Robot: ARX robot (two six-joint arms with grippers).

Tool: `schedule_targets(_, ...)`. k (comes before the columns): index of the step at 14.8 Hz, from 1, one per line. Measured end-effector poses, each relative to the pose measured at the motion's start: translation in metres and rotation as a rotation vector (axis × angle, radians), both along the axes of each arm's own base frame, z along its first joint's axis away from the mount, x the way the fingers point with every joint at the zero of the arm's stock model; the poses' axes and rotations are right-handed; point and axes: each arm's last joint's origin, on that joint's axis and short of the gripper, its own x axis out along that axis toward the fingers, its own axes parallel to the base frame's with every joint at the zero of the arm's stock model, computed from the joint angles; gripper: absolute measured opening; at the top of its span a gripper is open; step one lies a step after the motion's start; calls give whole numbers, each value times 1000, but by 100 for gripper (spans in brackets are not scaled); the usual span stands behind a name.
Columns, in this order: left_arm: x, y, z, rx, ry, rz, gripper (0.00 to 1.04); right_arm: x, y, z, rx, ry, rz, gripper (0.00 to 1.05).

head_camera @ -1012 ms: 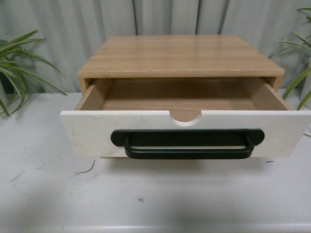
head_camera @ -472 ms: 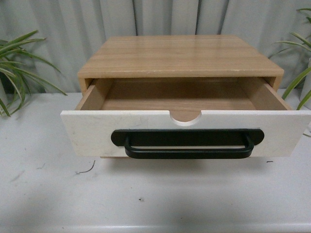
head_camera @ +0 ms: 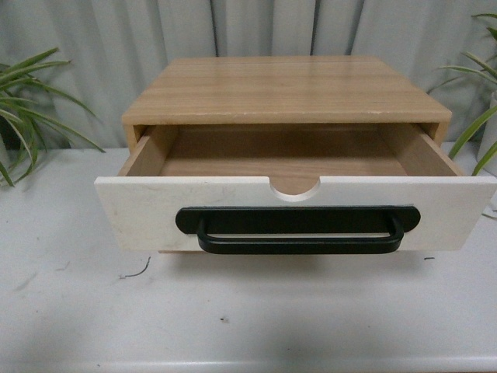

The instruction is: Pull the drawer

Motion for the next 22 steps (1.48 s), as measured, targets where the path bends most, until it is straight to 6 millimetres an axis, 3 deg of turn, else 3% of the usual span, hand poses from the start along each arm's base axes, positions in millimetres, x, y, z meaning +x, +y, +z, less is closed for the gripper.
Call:
schedule_targets(2,0,0,0,0,-5,0,2,0,0,0,0,-2,0,2)
schedule_targets(3,0,0,0,-2,-4,0,7,0,0,0,0,0,0,9)
schedule_targets(10,0,0,0,-2,-3,0,91,0,0,0,0,-1,0,95)
schedule_targets(11,0,0,0,0,-4,0,100,0,0,0,2,-1,0,100)
schedule_targets(22,0,0,0,-2,-4,0,98,0,0,0,2,-1,0,98)
